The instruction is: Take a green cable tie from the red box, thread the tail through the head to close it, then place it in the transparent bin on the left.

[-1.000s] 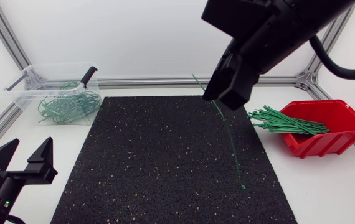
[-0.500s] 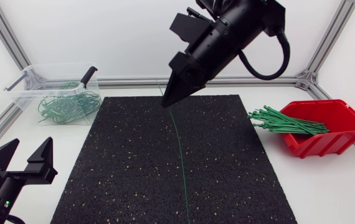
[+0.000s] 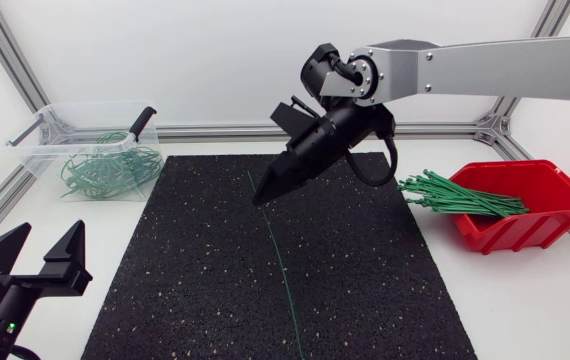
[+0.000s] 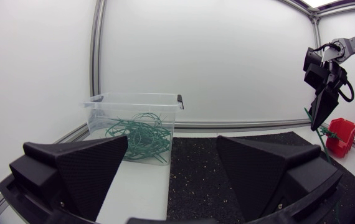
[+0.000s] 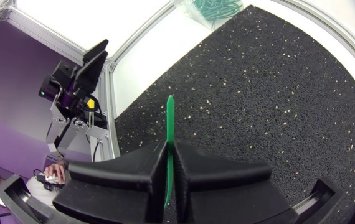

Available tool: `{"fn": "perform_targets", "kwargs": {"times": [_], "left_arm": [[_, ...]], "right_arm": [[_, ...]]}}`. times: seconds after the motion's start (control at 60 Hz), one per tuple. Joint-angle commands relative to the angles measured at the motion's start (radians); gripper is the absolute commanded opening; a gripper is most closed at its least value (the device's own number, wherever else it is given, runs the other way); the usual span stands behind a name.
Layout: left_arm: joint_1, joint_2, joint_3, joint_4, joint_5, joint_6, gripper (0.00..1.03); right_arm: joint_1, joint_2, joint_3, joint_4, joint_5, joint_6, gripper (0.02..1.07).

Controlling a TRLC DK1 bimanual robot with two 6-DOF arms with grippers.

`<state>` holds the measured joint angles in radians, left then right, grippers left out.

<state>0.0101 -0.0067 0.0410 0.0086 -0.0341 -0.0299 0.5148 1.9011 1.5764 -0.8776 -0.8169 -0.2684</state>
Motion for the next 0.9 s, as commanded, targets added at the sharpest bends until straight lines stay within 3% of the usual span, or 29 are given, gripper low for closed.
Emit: {"fn": "perform_targets", "kwargs": {"times": [0.0,0.05,0.067,0.083,0.117,0.383,0.883], "left_arm": [[-0.004,-0.003,-0.038,-0.029,0.000,0.001,1.00],[-0.004,-0.003,-0.038,-0.029,0.000,0.001,1.00],[-0.004,-0.003,-0.038,-0.029,0.000,0.001,1.00],[-0.004,-0.003,-0.038,-0.029,0.000,0.001,1.00],[-0.004,-0.003,-0.038,-0.029,0.000,0.001,1.00],[-0.006,-0.003,-0.038,-0.030,0.005,0.001,1.00],[-0.010,-0.003,-0.036,-0.033,0.016,0.001,1.00]], "right_arm": [[-0.027,-0.004,-0.039,0.022,0.027,-0.052,0.29],[-0.047,-0.022,-0.052,0.028,0.056,-0.066,0.51],[-0.055,-0.031,-0.056,0.028,0.065,-0.072,0.67],[-0.056,-0.036,-0.059,0.026,0.067,-0.074,0.74],[-0.065,-0.054,-0.069,0.023,0.074,-0.088,1.07],[-0.067,-0.251,-0.150,0.005,0.246,-0.183,1.03],[-0.013,-0.336,-0.248,-0.225,0.536,-0.761,1.03]]}}
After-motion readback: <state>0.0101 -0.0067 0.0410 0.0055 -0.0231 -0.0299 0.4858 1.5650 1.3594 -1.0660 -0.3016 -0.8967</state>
